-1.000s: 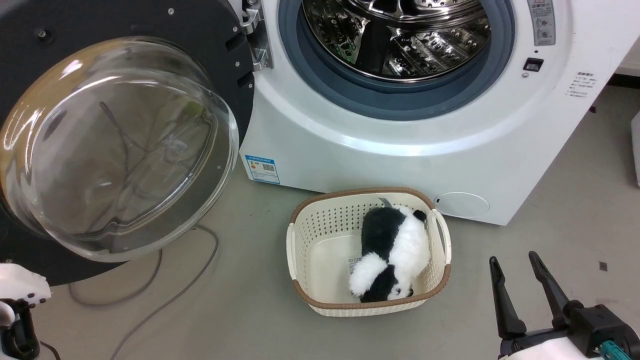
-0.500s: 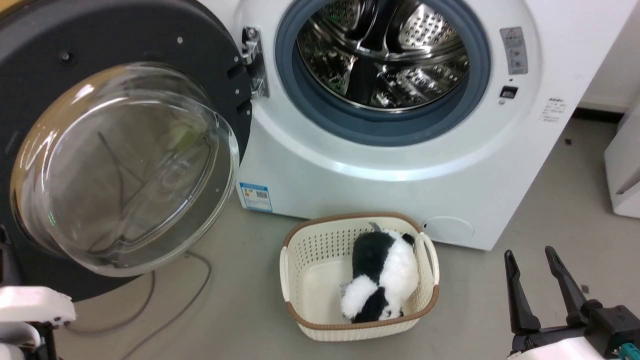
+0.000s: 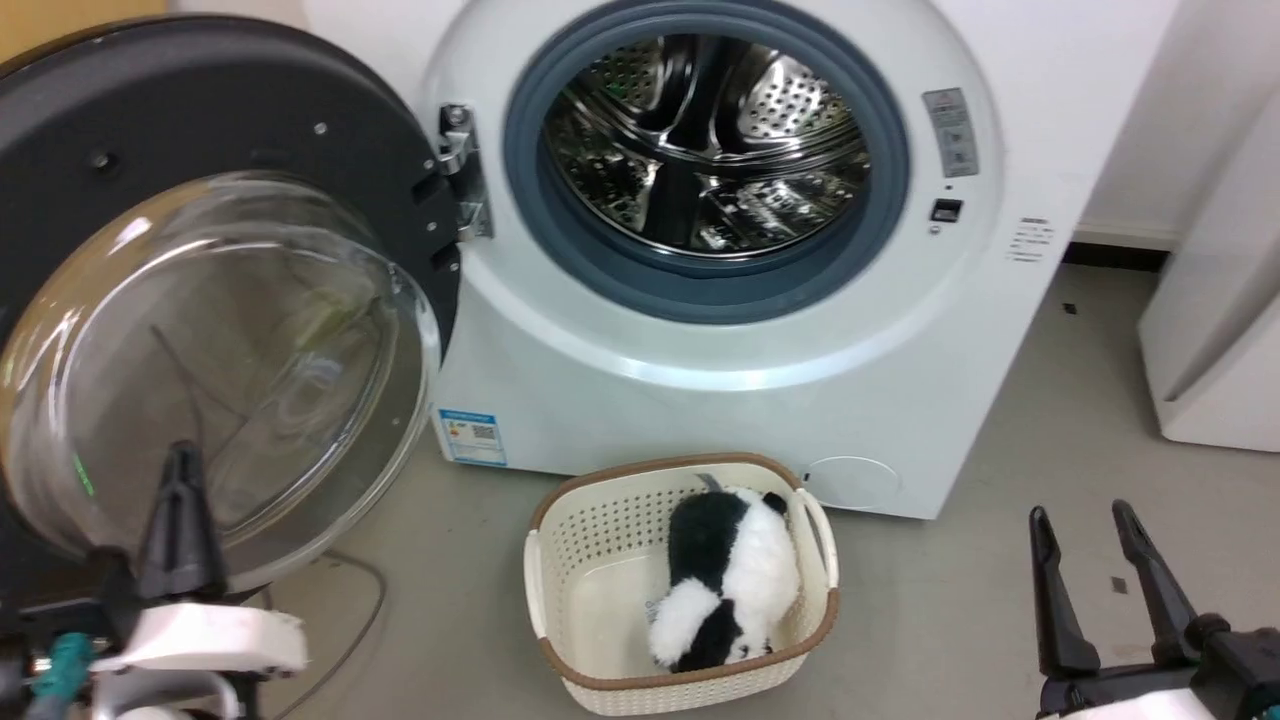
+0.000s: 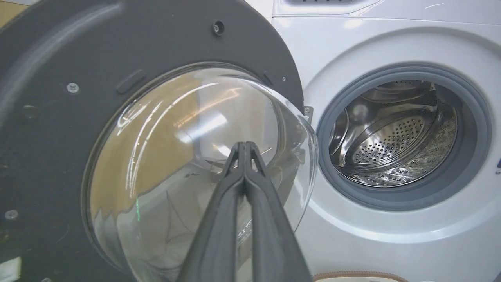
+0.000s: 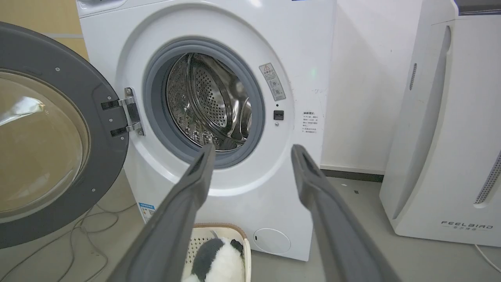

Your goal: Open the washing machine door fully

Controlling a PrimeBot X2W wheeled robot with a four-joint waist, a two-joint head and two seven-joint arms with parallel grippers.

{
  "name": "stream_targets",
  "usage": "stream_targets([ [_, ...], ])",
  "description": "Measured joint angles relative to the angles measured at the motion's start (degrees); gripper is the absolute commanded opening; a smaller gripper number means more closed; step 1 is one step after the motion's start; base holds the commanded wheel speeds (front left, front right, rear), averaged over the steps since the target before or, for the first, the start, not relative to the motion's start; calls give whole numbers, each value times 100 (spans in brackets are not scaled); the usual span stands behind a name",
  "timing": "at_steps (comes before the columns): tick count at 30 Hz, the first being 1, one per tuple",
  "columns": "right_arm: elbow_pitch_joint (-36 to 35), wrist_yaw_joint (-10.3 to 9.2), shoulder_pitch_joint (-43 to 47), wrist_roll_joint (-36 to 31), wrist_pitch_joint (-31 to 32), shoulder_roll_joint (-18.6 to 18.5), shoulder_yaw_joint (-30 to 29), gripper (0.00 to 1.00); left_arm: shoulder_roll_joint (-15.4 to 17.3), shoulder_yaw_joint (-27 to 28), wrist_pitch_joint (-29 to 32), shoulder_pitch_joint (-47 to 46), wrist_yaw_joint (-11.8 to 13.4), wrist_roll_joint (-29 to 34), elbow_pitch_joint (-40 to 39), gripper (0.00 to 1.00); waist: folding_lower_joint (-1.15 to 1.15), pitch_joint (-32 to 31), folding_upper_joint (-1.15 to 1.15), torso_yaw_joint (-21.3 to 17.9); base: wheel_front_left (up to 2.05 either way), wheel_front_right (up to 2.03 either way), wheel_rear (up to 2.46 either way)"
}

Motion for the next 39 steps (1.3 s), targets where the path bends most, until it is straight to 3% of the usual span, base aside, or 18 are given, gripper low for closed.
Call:
stream_targets([
  [1, -5, 0, 22, 0, 0, 0, 7, 100, -59, -75, -1, 15, -5, 24, -38, 100, 0, -11, 0, -36, 0, 0, 0],
  [14, -141, 0, 34, 0, 0, 0, 57, 100, -248, -628, -4, 336, -49, 234, -71, 100, 0, -37, 0, -610, 0, 0, 0],
  [27, -166, 0, 32, -8, 0, 0, 196, 100, -266, -836, -4, 501, 255, 638, -18, 100, 0, 88, 0, -1055, 0, 0, 0],
  [28, -165, 0, 32, -8, 0, 0, 196, 0, -265, -840, -4, 525, 253, 636, -10, 0, 0, 96, 0, -1064, 0, 0, 0],
  [39, -149, -1, 30, -27, 63, -1, 198, 0, -265, -888, 64, 545, 253, 634, -25, 0, 0, 103, 0, -1061, 0, 0, 0],
])
